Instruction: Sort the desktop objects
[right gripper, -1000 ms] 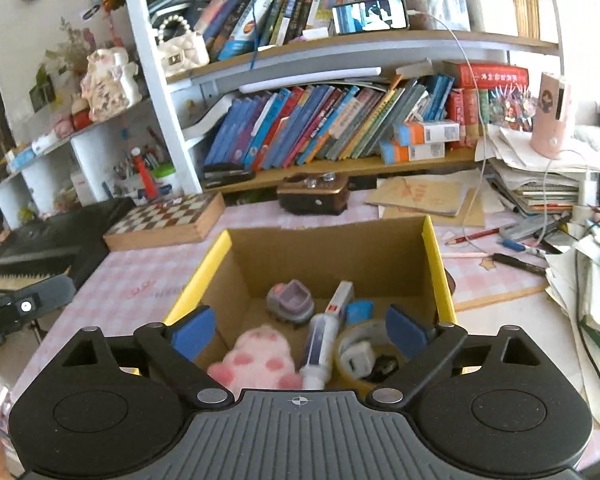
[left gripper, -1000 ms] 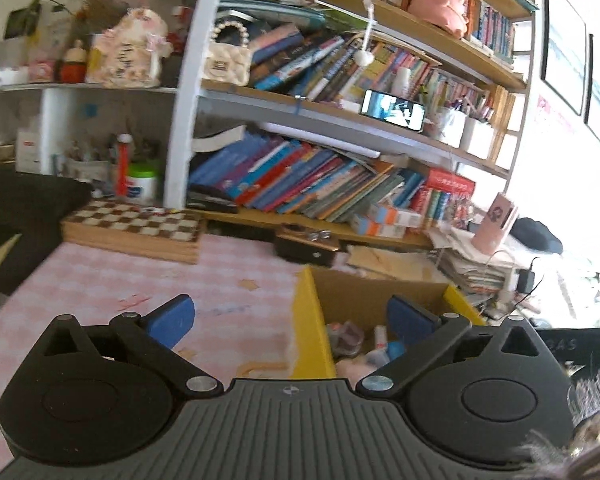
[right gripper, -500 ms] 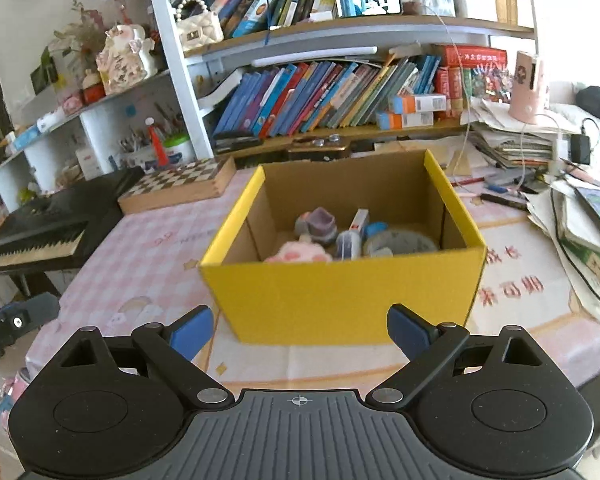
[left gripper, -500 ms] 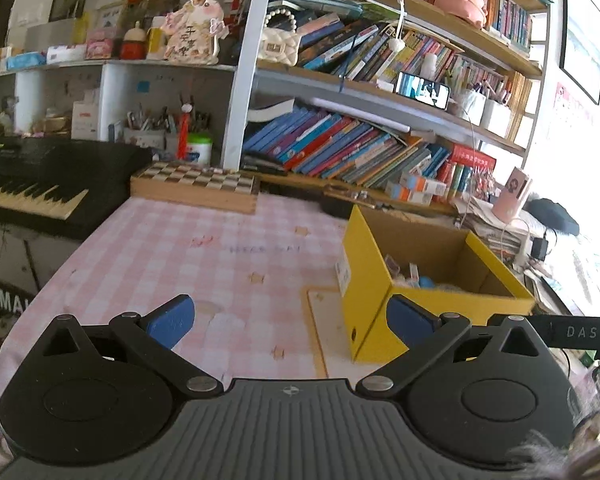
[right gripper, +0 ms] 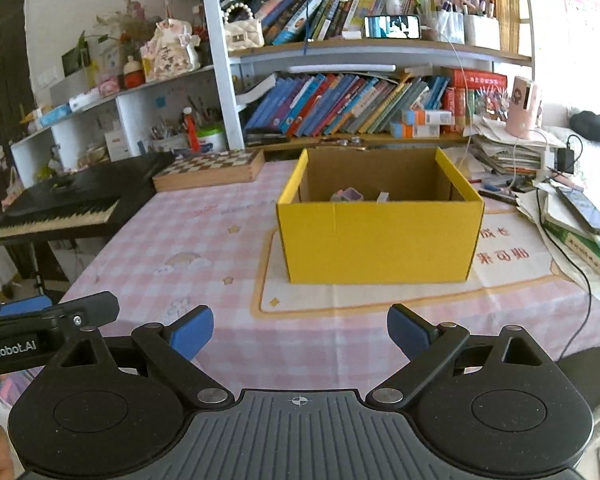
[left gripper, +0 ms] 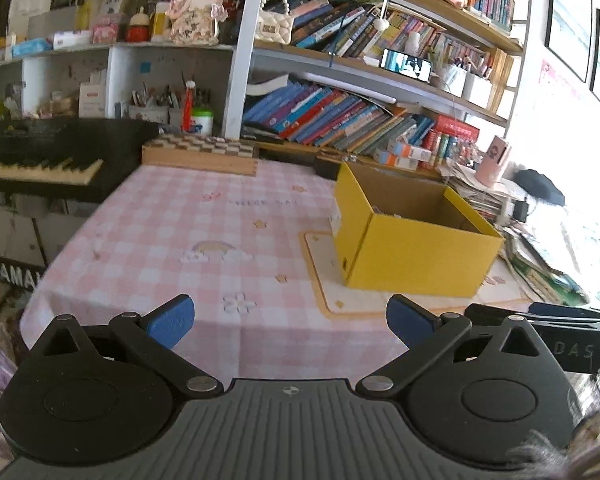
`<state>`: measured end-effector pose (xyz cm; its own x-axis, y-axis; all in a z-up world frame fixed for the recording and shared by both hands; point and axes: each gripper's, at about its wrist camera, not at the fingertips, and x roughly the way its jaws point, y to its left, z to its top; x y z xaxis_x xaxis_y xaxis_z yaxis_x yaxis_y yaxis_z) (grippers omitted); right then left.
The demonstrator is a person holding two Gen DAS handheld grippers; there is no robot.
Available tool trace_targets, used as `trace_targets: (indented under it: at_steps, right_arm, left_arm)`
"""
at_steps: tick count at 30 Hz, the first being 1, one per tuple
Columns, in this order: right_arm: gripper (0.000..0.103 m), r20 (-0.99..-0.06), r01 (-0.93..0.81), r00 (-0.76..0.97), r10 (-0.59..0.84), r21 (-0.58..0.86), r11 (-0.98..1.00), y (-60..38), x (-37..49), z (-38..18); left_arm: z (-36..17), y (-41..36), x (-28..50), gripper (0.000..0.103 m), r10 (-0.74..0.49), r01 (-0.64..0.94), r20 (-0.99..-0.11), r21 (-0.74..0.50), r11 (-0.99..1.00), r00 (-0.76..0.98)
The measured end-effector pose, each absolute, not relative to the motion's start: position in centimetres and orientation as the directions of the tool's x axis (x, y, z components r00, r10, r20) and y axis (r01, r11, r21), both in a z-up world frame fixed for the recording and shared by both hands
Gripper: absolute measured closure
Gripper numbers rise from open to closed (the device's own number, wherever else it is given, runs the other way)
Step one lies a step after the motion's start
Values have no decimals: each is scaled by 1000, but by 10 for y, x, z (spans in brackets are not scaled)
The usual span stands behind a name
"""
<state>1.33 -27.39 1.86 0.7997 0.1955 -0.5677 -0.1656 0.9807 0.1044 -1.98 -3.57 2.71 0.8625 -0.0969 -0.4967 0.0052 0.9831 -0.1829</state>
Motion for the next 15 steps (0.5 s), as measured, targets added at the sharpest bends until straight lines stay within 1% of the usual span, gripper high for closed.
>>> trace_targets:
  at_steps: [3, 8, 15]
  right_arm:
    - [7, -581, -150, 794, 180, 100, 984, -275, 4, 14]
    - [7, -601, -149, 780, 173, 89, 985, -271, -9, 6]
    - [7, -624, -169, 760, 183, 83, 982, -267, -20, 1]
  left_arm:
    - [21, -33, -31, 0, -107, 6, -514, -195, 981, 851]
    - [17, -33, -49, 0, -97, 7, -527, -171, 985, 844]
    - [16, -31, -59, 0, -108, 3, -545, -190, 982, 832]
